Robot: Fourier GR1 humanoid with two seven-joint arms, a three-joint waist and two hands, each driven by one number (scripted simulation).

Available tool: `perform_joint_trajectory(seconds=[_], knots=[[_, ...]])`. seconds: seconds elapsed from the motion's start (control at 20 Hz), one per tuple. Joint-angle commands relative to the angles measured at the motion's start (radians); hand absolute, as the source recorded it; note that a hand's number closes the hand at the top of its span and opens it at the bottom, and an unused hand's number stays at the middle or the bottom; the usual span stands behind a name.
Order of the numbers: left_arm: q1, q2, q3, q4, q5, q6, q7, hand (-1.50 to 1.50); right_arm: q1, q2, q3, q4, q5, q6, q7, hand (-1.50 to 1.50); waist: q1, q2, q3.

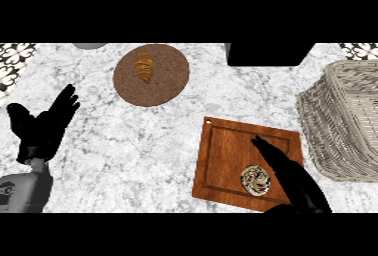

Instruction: Pick the cupcake from the cutting board and place it in the basket

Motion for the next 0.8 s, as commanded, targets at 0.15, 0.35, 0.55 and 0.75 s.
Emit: perform_joint_trajectory(seconds=[0.15, 0.35, 0.55, 0.75], knots=[[0.020, -0.027, 0.007, -0.005, -0.017, -0.011, -0.029, 0.00, 0.024, -0.006, -0.011, 0.089, 0.071, -0.081, -0.061, -1.50, 0.000, 0.000, 0.000], [0.062, -0.022, 0.017, -0.074, -0.019, -0.025, 0.000, 0.00, -0.056, 0.017, -0.011, 0.105, 0.088, -0.035, -0.005, -1.50, 0.003, 0.000, 0.000], [-0.057, -0.008, 0.017, -0.016, -0.017, -0.019, 0.071, 0.00, -0.094, 0.012, 0.061, 0.224, 0.197, -0.080, -0.037, 1.50, 0.003, 0.001, 0.000], [-0.021, 0.007, 0.055, -0.003, -0.008, -0.043, 0.031, 0.00, -0.110, 0.050, 0.084, 0.193, 0.226, -0.047, 0.029, 1.50, 0.003, 0.000, 0.000]])
